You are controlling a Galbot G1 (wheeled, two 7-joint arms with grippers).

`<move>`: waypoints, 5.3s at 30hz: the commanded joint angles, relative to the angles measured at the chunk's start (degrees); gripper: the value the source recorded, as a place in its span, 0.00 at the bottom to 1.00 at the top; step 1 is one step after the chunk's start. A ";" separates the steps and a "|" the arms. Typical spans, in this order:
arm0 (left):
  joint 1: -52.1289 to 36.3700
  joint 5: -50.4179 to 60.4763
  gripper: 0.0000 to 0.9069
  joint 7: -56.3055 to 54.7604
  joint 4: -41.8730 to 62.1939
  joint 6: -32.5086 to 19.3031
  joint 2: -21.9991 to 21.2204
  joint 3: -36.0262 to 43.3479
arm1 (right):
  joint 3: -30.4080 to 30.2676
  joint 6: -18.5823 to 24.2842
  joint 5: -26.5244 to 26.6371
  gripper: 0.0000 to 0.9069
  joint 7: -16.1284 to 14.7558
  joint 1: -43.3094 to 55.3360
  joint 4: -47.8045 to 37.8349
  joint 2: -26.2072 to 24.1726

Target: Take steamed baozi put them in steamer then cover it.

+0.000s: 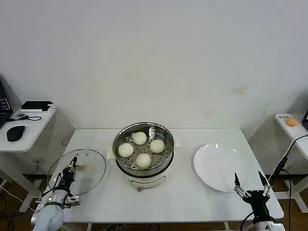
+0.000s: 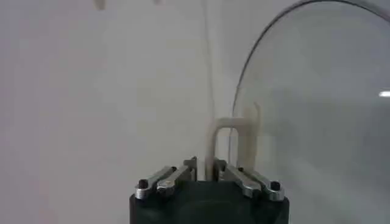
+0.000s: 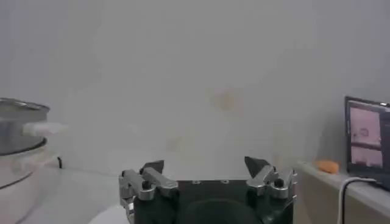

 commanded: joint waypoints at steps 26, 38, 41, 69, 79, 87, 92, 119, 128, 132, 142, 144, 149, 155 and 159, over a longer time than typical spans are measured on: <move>-10.43 -2.36 0.00 13.63 -29.91 20.22 0.79 20.83 | -3.22 -0.04 -2.29 1.00 -1.47 -1.08 -1.96 -0.28; -19.95 -1.00 0.00 23.00 -27.24 29.04 -2.74 30.46 | -4.95 0.55 -6.27 1.00 -1.37 -2.10 -1.79 2.79; -21.38 -0.77 0.00 24.97 -25.17 31.22 -3.71 31.97 | -5.48 0.50 -7.14 1.00 -1.35 -2.08 -1.92 3.25; -20.25 12.25 0.00 29.41 -19.85 36.00 -18.44 32.67 | -7.36 1.06 -10.55 1.00 -1.24 -1.81 -3.73 4.74; -18.55 13.29 0.00 29.86 -22.37 35.75 -18.55 33.21 | -7.86 1.09 -10.96 1.00 -1.21 -1.87 -3.83 4.96; -17.36 14.74 0.00 30.20 -22.56 35.20 -18.74 33.51 | -8.18 1.12 -10.99 1.00 -1.23 -1.79 -3.97 4.97; -17.03 15.42 0.00 30.25 -22.23 34.82 -18.74 33.44 | -8.26 1.20 -10.97 1.00 -1.23 -1.65 -4.19 4.96; -17.83 16.95 0.00 29.99 -19.18 33.90 -19.66 33.20 | -9.04 1.80 -11.19 1.00 -1.28 -1.79 -4.77 5.06; -18.47 17.42 0.00 29.60 -17.56 33.61 -20.13 32.78 | -9.01 1.97 -11.20 1.00 -1.32 -1.90 -4.83 4.95; -18.41 17.35 0.17 29.73 -17.96 33.36 -19.95 32.43 | -9.17 1.98 -11.22 1.00 -1.37 -1.87 -4.88 4.91; -16.64 15.10 1.00 28.87 -21.47 33.26 -19.13 32.49 | -9.54 2.00 -11.49 1.00 -1.36 -1.94 -4.91 4.98; -16.00 14.97 1.00 28.84 -22.68 33.26 -18.66 32.47 | -9.61 2.04 -11.52 1.00 -1.37 -1.99 -4.93 5.00; -12.73 14.61 1.00 28.70 -27.16 33.14 -17.12 32.28 | -9.78 2.02 -11.59 1.00 -1.34 -2.02 -4.86 5.05; -8.36 13.42 1.00 28.23 -33.57 33.06 -14.21 32.66 | -9.85 2.17 -11.67 1.00 -1.30 -2.02 -5.23 5.07; -4.52 10.01 1.00 26.95 -39.95 32.95 -11.80 32.81 | -9.85 2.23 -11.57 1.00 -1.24 -2.12 -5.57 4.91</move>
